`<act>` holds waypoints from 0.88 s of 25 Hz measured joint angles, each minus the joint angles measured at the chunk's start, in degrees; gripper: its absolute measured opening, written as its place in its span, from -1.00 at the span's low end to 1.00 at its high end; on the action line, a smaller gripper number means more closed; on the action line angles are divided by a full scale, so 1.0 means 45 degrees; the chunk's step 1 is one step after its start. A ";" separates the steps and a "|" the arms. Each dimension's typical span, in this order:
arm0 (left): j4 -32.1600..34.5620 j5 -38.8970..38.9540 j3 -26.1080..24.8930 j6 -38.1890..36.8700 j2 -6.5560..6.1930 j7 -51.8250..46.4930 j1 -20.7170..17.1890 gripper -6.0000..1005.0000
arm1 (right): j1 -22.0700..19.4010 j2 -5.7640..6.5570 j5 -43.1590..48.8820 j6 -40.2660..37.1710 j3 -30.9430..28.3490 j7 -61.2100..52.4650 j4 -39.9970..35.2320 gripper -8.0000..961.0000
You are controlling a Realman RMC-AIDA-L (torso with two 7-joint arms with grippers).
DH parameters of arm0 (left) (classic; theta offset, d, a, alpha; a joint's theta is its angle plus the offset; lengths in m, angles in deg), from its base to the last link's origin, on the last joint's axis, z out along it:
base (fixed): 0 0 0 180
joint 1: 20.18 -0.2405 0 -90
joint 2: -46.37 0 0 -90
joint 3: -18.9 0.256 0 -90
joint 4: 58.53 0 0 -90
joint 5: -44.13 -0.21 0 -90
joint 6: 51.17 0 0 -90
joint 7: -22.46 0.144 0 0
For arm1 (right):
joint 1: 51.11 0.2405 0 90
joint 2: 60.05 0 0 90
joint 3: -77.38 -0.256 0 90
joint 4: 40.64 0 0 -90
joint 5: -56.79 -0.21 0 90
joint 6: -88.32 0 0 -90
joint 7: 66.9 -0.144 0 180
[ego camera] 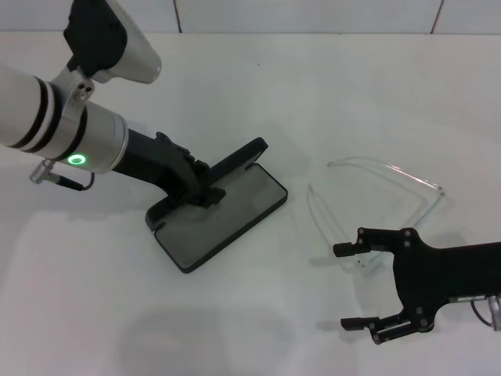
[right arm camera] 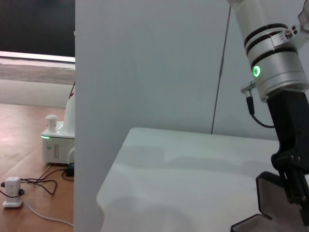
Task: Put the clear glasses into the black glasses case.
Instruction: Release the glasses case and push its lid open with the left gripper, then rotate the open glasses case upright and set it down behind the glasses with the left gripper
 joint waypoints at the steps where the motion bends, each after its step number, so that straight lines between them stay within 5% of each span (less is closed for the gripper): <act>1: -0.0001 -0.0010 0.0026 0.0002 -0.0003 -0.0002 0.0005 0.26 | 0.0000 0.0000 0.0001 0.0000 0.0000 0.0000 -0.0001 0.80; 14: 0.0137 -0.0128 0.0039 0.0157 -0.0012 0.0094 0.0162 -0.41 | -0.0149 -0.0017 0.0002 0.0029 0.0003 0.0270 0.0087 0.80; 22: 0.0399 -0.0153 0.0901 0.1490 -0.0038 0.1277 0.0509 -0.58 | -0.0182 -0.0024 0.0020 0.0036 0.0092 0.0344 0.0193 0.80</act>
